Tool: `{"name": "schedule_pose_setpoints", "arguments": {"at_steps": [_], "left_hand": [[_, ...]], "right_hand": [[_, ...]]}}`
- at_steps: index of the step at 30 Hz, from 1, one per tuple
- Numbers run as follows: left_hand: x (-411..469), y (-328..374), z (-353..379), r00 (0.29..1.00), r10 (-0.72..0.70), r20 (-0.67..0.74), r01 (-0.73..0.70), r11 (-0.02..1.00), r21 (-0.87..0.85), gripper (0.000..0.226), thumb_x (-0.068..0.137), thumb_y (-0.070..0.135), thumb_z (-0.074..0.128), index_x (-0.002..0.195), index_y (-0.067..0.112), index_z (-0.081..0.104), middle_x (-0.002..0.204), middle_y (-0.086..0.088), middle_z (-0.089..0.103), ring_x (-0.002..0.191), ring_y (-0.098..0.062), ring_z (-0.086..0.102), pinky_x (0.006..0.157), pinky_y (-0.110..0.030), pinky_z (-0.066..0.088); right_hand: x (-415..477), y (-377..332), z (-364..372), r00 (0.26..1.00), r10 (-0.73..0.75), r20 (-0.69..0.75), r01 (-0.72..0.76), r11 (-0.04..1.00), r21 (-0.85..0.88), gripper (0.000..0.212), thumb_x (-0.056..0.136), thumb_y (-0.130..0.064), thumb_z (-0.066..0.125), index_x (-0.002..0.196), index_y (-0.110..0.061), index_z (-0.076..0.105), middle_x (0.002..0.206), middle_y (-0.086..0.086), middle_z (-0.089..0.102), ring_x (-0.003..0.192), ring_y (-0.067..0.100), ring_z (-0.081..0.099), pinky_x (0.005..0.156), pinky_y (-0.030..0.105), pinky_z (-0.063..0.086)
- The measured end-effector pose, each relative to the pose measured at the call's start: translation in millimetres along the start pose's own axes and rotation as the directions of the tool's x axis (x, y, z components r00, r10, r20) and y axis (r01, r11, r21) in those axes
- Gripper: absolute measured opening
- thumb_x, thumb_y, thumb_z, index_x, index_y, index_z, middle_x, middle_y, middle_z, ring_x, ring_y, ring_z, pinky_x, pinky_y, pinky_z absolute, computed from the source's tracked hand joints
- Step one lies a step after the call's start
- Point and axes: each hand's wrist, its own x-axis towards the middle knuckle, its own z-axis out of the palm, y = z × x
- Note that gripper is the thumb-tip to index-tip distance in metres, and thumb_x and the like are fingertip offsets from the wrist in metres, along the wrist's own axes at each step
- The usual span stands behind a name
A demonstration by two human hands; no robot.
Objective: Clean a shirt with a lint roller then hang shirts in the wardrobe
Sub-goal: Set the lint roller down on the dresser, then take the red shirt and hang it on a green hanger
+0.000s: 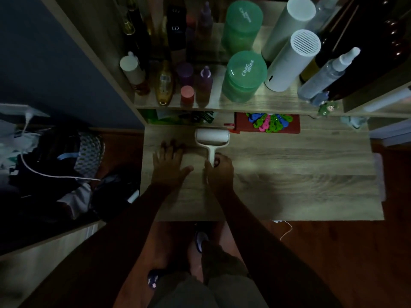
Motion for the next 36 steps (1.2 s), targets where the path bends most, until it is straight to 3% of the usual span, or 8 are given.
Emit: {"name": "schedule_pose_setpoints", "arguments": {"at_steps": [10, 13, 16, 20, 25, 28, 31, 36], "left_hand": [[-7.5, 5.9, -15.1, 0.999, -0.021, 0.032, 0.023, 0.998, -0.067, 0.083, 0.090, 0.066, 0.044, 0.159, 0.023, 0.023, 0.170, -0.009, 0.004, 0.155, -0.037, -0.004, 0.119, -0.065, 0.010], [-28.5, -7.8, -28.3, 0.997, -0.039, -0.072, 0.035, 0.998, -0.054, 0.090, 0.082, 0.073, 0.031, 0.155, 0.019, 0.035, 0.165, -0.015, 0.023, 0.152, -0.041, 0.018, 0.114, -0.067, 0.024], [-60.3, -33.9, -57.6, 0.968, -0.138, -0.210, 0.110, 0.984, -0.137, 0.080, 0.091, 0.069, 0.042, 0.154, 0.019, 0.039, 0.163, -0.014, 0.030, 0.151, -0.041, 0.022, 0.114, -0.066, 0.022], [-127.1, -97.5, -106.4, 0.900, -0.211, -0.381, 0.173, 0.976, -0.130, 0.083, 0.098, 0.072, 0.014, 0.146, 0.013, 0.048, 0.155, -0.016, 0.041, 0.147, -0.040, 0.028, 0.120, -0.058, 0.021], [-270.2, -164.3, -191.5, 0.592, -0.356, -0.723, 0.182, 0.933, -0.311, 0.064, 0.095, 0.053, 0.052, 0.143, 0.011, 0.051, 0.155, -0.020, 0.038, 0.148, -0.039, 0.028, 0.119, -0.060, 0.026], [-393.7, -214.2, -249.9, 0.357, -0.384, -0.852, 0.251, 0.918, -0.309, 0.058, 0.095, 0.048, 0.055, 0.140, 0.011, 0.053, 0.155, -0.019, 0.039, 0.148, -0.037, 0.030, 0.120, -0.052, 0.030], [-525.7, -249.4, -310.2, 0.154, -0.298, -0.942, 0.360, 0.905, -0.227, 0.055, 0.096, 0.043, 0.058, 0.139, 0.008, 0.055, 0.153, -0.020, 0.042, 0.147, -0.037, 0.033, 0.121, -0.047, 0.030], [-709.3, -260.6, -386.7, -0.014, -0.128, -0.992, 0.573, 0.811, -0.113, 0.056, 0.094, 0.037, 0.064, 0.140, 0.006, 0.054, 0.149, -0.020, 0.046, 0.144, -0.036, 0.037, 0.119, -0.048, 0.033]], "right_hand": [[-11.1, -5.2, -8.3, 0.990, -0.118, -0.080, 0.120, 0.992, 0.029, 0.037, 0.089, -0.026, 0.062, 0.118, -0.002, 0.061, 0.112, 0.015, 0.060, 0.110, 0.030, 0.053, 0.095, 0.034, 0.040], [-23.3, -17.7, -10.3, 0.979, -0.182, -0.092, 0.188, 0.980, 0.065, 0.031, 0.093, -0.020, 0.063, 0.119, -0.004, 0.061, 0.114, 0.012, 0.058, 0.112, 0.029, 0.054, 0.098, 0.041, 0.046], [-44.2, -49.8, -8.1, 0.948, -0.311, -0.073, 0.317, 0.943, 0.098, 0.021, 0.094, -0.016, 0.063, 0.114, -0.008, 0.063, 0.106, 0.003, 0.055, 0.104, 0.025, 0.055, 0.092, 0.043, 0.048], [-91.0, -124.0, 21.4, 0.854, -0.521, 0.011, 0.516, 0.849, 0.114, 0.023, 0.092, -0.012, 0.063, 0.113, -0.003, 0.064, 0.108, 0.012, 0.062, 0.104, 0.026, 0.055, 0.092, 0.036, 0.045], [-209.0, -250.6, 63.9, 0.632, -0.752, 0.189, 0.676, 0.654, 0.341, 0.029, 0.094, -0.024, 0.061, 0.115, -0.006, 0.065, 0.112, 0.014, 0.065, 0.098, 0.019, 0.062, 0.085, 0.026, 0.047], [-312.0, -325.0, 81.2, 0.368, -0.909, 0.195, 0.762, 0.415, 0.497, 0.021, 0.094, -0.022, 0.064, 0.113, -0.011, 0.066, 0.112, 0.005, 0.060, 0.094, 0.011, 0.061, 0.085, 0.033, 0.053], [-426.1, -393.9, 86.7, 0.068, -0.987, 0.145, 0.801, 0.141, 0.582, 0.022, 0.093, -0.020, 0.067, 0.113, -0.011, 0.066, 0.108, -0.001, 0.057, 0.093, 0.006, 0.057, 0.085, 0.018, 0.046], [-598.9, -481.1, 75.2, -0.295, -0.955, 0.041, 0.744, -0.202, 0.637, 0.025, 0.095, -0.028, 0.063, 0.117, -0.016, 0.063, 0.114, -0.001, 0.057, 0.102, 0.009, 0.056, 0.089, 0.020, 0.044]]}}
